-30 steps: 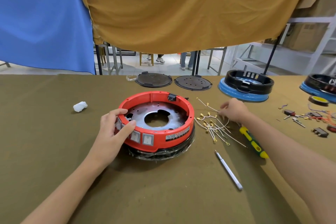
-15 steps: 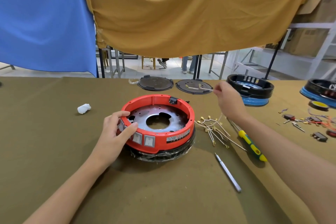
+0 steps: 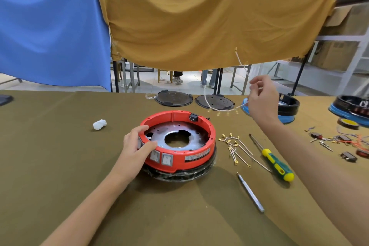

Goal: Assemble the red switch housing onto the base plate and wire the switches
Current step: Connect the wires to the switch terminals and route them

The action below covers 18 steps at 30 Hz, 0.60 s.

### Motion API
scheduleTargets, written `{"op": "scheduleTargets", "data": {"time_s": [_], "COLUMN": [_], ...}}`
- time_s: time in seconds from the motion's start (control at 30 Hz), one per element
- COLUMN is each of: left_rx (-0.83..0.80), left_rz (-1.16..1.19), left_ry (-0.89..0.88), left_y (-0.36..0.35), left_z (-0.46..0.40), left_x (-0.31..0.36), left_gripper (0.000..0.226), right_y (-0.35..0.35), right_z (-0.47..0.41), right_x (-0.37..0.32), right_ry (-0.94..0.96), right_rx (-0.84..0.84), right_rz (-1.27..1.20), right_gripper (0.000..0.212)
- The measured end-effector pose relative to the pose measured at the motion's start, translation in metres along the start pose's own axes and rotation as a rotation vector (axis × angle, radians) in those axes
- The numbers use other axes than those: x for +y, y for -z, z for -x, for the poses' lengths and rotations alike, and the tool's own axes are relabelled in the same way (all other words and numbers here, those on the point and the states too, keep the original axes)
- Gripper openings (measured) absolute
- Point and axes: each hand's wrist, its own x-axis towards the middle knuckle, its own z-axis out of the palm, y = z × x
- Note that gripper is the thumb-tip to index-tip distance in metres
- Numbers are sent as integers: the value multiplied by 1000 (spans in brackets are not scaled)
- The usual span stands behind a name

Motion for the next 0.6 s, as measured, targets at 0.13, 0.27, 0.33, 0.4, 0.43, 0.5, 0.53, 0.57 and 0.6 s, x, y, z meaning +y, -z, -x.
{"op": "scheduleTargets", "data": {"time_s": [0.13,0.27,0.33,0.4,0.43,0.5,0.53,0.57,0.6], "left_rx": [-72,-125,-113,-88,-76,-55,-41,-22,4], "left_rz": [53,36,33,24,16,2,-4,-6,-9], "left_ry": [47,46,55,59,59,46,38,33,33], "left_y": [10,23,27,29,29,27,25,23,22], "left_z": [-4,-8,-10,-11,-11,-11,-11,-12,-12], "left_x": [6,7,7,7,7,6,6,5,5], "left_gripper": [48,45,48,48,47,40,33,28,25], "right_y": [-15,-31,-37,-42,-44,-49,-51,-53,-53], "right_z": [25,51,65,77,83,92,95,98,100], "right_x": [-17,-32,-40,-47,-50,-55,-56,-57,-58], "right_ry": [-310,-438,-442,-451,-463,-463,-446,-421,-393], "right_rx": [-150,-298,-354,-401,-428,-489,-513,-529,-537], "right_rz": [-234,-391,-457,-512,-544,-584,-566,-533,-502], "right_gripper": [23,21,21,21,20,23,25,26,27]}}
